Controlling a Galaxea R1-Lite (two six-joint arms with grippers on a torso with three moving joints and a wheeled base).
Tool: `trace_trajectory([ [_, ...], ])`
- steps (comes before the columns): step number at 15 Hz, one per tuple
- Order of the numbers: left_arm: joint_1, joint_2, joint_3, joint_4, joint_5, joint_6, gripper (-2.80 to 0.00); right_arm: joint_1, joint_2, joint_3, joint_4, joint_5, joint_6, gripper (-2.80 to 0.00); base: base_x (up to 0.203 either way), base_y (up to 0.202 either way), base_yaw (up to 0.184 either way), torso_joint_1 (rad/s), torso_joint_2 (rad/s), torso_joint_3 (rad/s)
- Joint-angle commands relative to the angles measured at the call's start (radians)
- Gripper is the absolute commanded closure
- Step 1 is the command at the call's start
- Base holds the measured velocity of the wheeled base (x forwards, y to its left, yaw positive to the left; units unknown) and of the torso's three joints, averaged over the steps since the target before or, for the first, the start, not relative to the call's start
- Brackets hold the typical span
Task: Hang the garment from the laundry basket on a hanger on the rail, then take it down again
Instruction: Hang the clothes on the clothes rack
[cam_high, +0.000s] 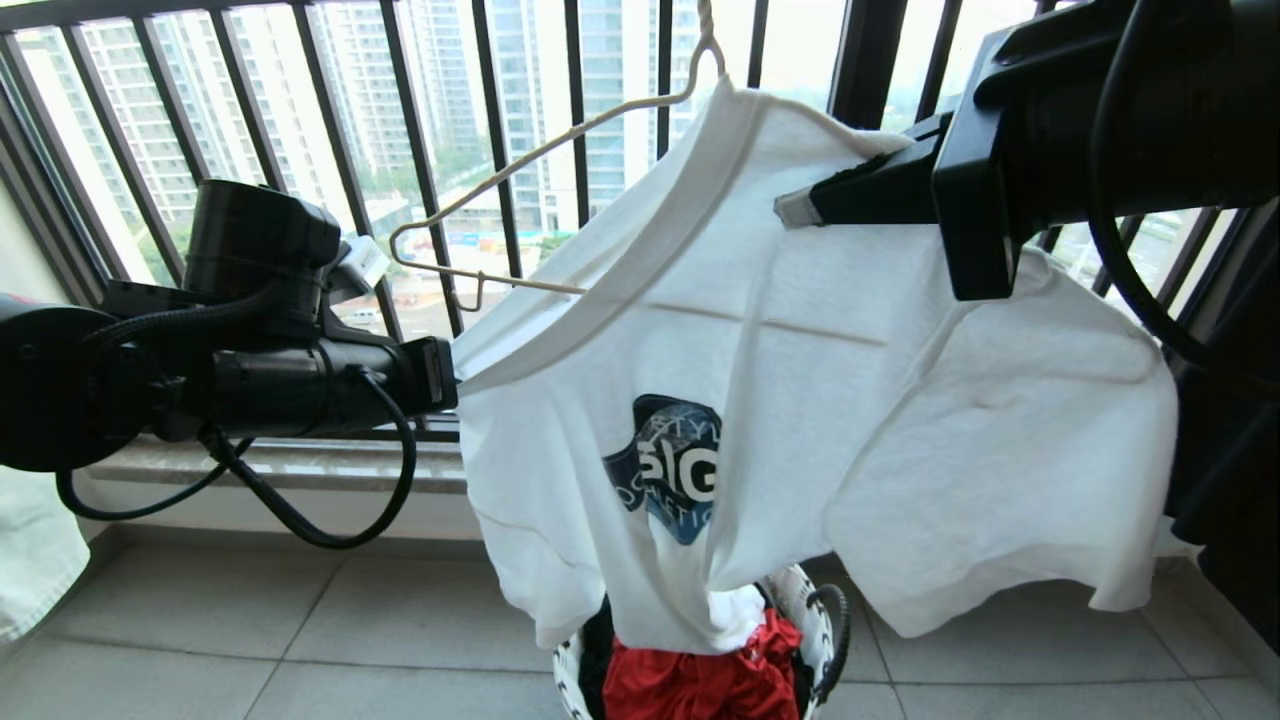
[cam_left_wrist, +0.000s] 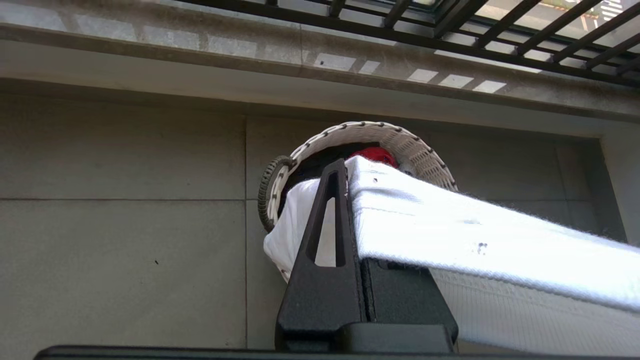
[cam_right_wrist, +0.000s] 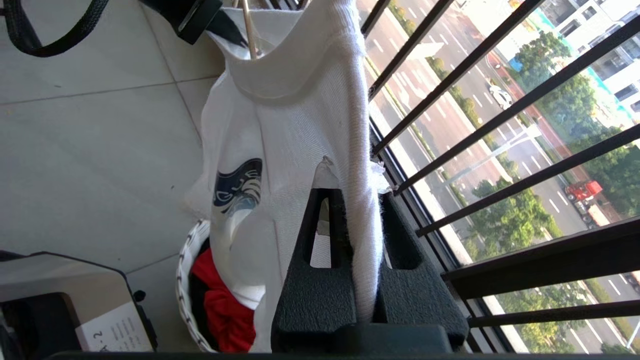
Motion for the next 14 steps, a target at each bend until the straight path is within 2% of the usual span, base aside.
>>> trace_trajectory([
  [1, 0.008, 0.000, -0.006, 0.002, 0.003, -0.002, 0.00, 0.000, -0.025, 0.024, 0.000, 0.000, -0.004, 0.00, 0.000, 0.000, 0.000, 0.000, 0.00, 0.000],
  [9, 0.020, 0.023, -0.015, 0.001, 0.003, -0.005, 0.00, 0.003, -0.052, 0.052, 0.001, 0.005, -0.006, 0.00, 0.000, 0.000, 0.000, 0.000, 0.00, 0.000],
  [14, 0.041, 0.020, -0.016, -0.040, 0.003, -0.007, 0.00, 0.006, -0.059, 0.086, 0.002, 0.001, -0.013, 0.00, 0.000, 0.000, 0.000, 0.000, 0.00, 0.000],
])
